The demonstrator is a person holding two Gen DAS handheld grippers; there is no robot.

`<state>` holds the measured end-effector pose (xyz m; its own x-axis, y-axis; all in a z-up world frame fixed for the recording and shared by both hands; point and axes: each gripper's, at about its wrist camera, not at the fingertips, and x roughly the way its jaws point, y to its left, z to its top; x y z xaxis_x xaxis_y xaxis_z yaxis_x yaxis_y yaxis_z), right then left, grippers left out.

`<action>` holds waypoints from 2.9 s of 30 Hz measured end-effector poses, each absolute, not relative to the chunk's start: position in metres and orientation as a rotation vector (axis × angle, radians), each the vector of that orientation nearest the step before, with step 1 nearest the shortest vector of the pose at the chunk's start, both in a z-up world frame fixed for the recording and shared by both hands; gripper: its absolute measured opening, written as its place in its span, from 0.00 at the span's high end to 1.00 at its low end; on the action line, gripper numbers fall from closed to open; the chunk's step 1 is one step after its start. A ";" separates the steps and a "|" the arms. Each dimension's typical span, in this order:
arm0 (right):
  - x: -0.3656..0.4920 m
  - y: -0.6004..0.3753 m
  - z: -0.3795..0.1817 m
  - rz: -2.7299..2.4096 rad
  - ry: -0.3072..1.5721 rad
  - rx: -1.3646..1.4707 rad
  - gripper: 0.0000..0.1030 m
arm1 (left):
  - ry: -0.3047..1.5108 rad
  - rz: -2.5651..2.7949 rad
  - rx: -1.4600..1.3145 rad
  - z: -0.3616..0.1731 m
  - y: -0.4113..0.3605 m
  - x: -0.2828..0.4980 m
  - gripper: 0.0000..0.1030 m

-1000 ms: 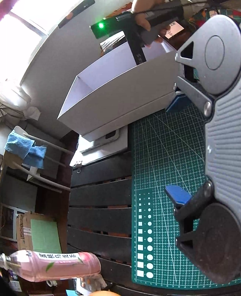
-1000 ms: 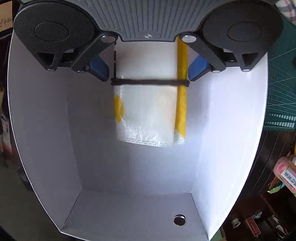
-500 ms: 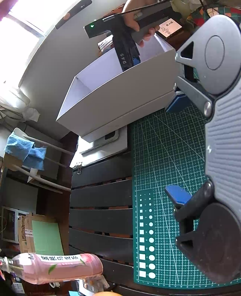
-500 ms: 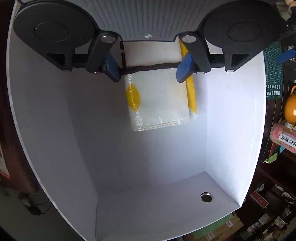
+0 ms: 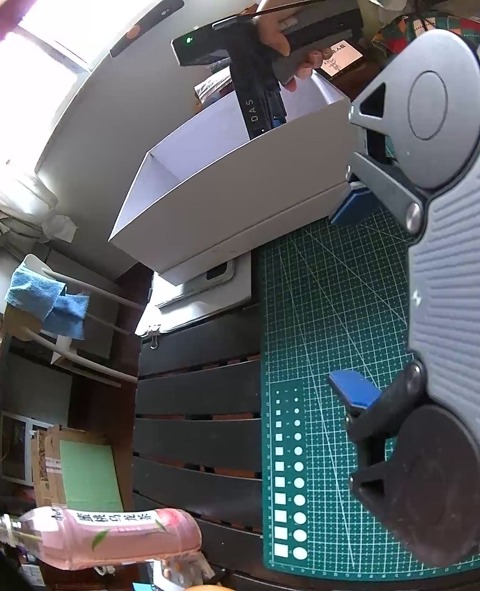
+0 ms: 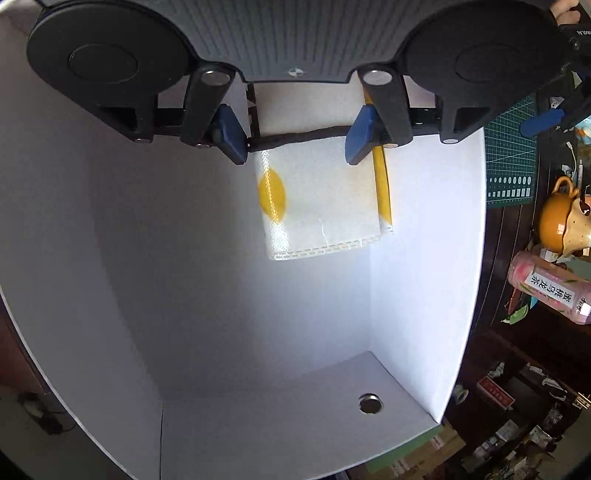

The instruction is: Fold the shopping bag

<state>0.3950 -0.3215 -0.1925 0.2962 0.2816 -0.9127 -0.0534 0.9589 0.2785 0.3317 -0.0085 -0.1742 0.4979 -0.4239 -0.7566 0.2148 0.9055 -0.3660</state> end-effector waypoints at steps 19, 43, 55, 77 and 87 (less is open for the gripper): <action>0.249 -0.194 -0.091 0.046 0.828 -0.187 0.02 | 1.026 -0.213 -0.116 -0.175 0.004 0.290 0.17; 0.116 -0.182 -0.114 0.013 0.882 -0.073 0.07 | 0.870 -0.088 0.037 -0.089 0.006 0.121 0.18; 0.059 -0.202 -0.067 0.037 0.835 0.127 0.13 | 0.811 -0.123 0.042 -0.044 -0.012 0.068 0.13; -0.002 -0.187 -0.005 -0.057 0.680 0.036 0.08 | 0.710 -0.048 0.058 0.001 -0.013 0.015 0.13; -0.006 -0.186 0.000 -0.038 0.674 0.049 0.07 | 0.698 -0.043 0.062 0.004 -0.013 0.011 0.13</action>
<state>-0.0056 -0.1857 -0.0001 0.7810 -0.0189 -0.6242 0.0507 0.9982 0.0332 0.0115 -0.0125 0.0041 0.7655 -0.0185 -0.6432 0.0599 0.9973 0.0427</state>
